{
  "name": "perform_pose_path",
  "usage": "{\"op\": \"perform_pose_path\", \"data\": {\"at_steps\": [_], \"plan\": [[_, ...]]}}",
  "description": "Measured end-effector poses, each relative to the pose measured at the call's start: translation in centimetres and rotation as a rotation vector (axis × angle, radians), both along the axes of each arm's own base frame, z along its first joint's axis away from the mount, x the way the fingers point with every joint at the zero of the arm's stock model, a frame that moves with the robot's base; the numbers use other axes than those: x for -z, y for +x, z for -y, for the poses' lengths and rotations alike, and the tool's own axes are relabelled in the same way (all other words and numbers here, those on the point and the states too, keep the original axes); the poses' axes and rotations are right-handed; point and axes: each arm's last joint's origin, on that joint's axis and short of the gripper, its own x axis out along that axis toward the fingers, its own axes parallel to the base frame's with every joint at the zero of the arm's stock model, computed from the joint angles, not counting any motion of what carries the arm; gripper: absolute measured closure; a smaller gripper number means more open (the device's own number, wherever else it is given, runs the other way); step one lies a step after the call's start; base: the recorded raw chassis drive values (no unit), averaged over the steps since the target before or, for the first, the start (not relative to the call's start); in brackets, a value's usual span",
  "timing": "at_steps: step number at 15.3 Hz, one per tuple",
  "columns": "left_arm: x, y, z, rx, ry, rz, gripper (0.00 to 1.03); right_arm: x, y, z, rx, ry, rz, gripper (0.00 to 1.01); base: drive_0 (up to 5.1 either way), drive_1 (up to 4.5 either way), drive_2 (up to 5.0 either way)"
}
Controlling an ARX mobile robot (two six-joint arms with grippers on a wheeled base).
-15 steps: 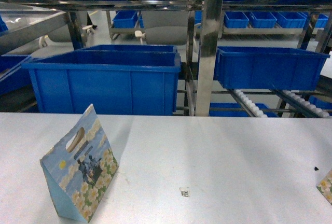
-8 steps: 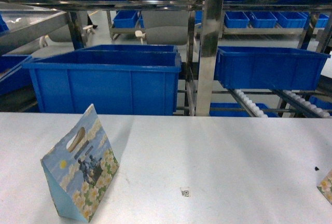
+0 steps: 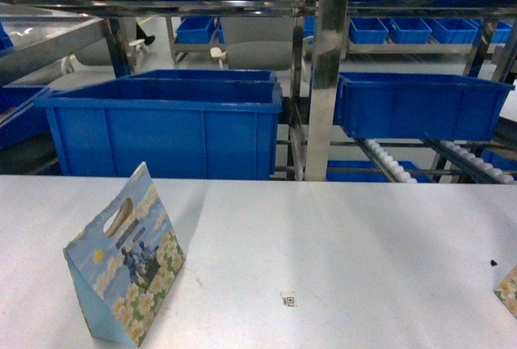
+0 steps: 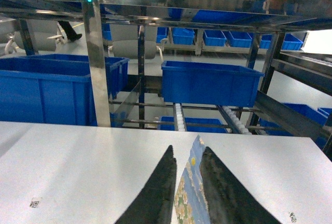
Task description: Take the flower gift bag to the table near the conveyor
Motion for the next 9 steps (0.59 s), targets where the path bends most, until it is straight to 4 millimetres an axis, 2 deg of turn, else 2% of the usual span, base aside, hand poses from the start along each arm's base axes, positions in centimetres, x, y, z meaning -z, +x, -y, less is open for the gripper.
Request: {"op": "perform_pose_path", "data": {"at_steps": [1,2,4,7,8,9], "plan": [[0.00,0.00,0.00,0.000,0.000,0.000,0.73,0.00,0.00,0.00,0.000,0.000,0.000,0.73,0.0,0.00,0.0],[0.00,0.00,0.00,0.000,0.000,0.000,0.57,0.00,0.00,0.00,0.000,0.000,0.000,0.56,0.0,0.00,0.0],[0.00,0.00,0.00,0.000,0.000,0.000,0.35,0.00,0.00,0.00,0.000,0.000,0.000,0.34,0.0,0.00,0.0],[0.00,0.00,0.00,0.000,0.000,0.000,0.08,0.00,0.00,0.00,0.000,0.000,0.000,0.07,0.0,0.00,0.0],[0.00,0.00,0.00,0.000,0.001,0.000,0.03,0.00,0.00,0.00,0.000,0.000,0.000,0.01,0.0,0.00,0.0],[0.00,0.00,0.00,0.000,0.000,0.000,0.05,0.00,0.00,0.00,0.000,0.000,0.000,0.02,0.0,0.00,0.0]]}}
